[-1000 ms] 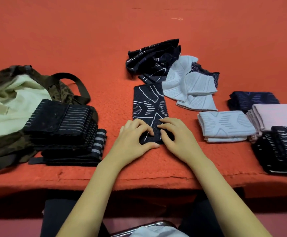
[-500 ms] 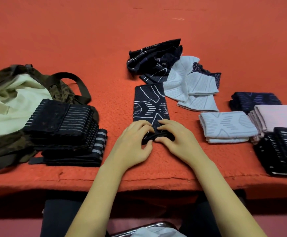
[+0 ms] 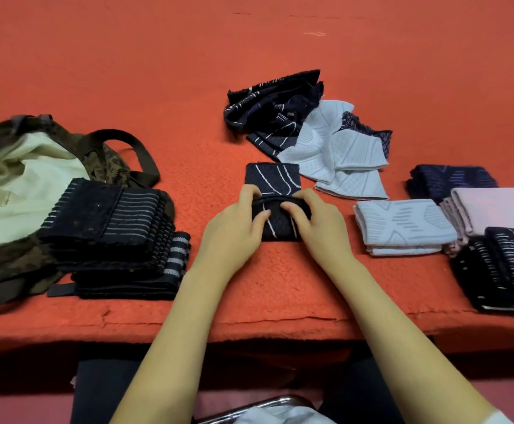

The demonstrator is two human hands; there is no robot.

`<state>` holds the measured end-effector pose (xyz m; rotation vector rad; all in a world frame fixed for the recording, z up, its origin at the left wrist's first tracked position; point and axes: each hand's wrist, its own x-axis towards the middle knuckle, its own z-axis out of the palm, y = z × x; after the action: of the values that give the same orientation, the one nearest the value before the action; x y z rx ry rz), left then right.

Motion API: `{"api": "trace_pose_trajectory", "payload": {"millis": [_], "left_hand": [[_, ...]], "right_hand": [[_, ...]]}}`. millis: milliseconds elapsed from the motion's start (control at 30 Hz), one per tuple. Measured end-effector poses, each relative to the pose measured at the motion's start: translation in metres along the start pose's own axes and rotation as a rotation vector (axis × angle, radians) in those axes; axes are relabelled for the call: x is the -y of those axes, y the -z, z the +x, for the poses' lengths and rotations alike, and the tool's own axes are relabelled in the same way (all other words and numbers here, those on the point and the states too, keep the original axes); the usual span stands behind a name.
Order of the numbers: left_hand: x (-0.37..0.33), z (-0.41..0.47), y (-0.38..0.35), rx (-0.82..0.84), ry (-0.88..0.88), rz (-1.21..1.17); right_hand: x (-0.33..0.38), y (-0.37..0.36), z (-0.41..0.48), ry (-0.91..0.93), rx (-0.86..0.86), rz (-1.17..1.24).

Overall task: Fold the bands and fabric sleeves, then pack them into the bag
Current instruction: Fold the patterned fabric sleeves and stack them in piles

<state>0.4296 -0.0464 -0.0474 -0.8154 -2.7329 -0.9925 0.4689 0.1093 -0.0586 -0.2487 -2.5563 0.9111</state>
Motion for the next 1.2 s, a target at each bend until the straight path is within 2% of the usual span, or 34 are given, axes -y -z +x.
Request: {"api": "trace_pose_trajectory", "payload": {"millis": [133, 233, 433, 567, 767, 867, 1067, 1200], "left_hand": [[0.001, 0.014, -0.017, -0.107, 0.138, -0.031], [0.010, 0.014, -0.024, -0.143, 0.102, -0.083], [0.018, 0.010, -0.027, -0.091, 0.073, -0.164], [0.019, 0.014, -0.031, -0.008, 0.068, -0.047], [0.015, 0.013, -0.033, 0.019, 0.064, 0.172], [0.013, 0.010, -0.033, -0.019, 0.051, 0.283], [0.015, 0.009, -0.037, -0.074, 0.059, 0.308], [0.015, 0.008, -0.035, -0.019, 0.053, 0.305]], "right_hand": [[-0.001, -0.009, 0.007, -0.072, 0.004, 0.041], [-0.007, -0.008, 0.003, -0.005, 0.011, 0.123], [-0.009, -0.016, 0.008, 0.019, 0.057, -0.015], [-0.005, -0.013, 0.007, 0.017, 0.073, -0.022], [-0.004, -0.016, 0.007, 0.014, 0.079, -0.169], [-0.005, -0.018, 0.007, 0.022, 0.053, -0.279], [-0.006, -0.020, 0.004, 0.108, 0.024, -0.377], [-0.008, -0.013, 0.001, 0.126, 0.171, -0.394]]}}
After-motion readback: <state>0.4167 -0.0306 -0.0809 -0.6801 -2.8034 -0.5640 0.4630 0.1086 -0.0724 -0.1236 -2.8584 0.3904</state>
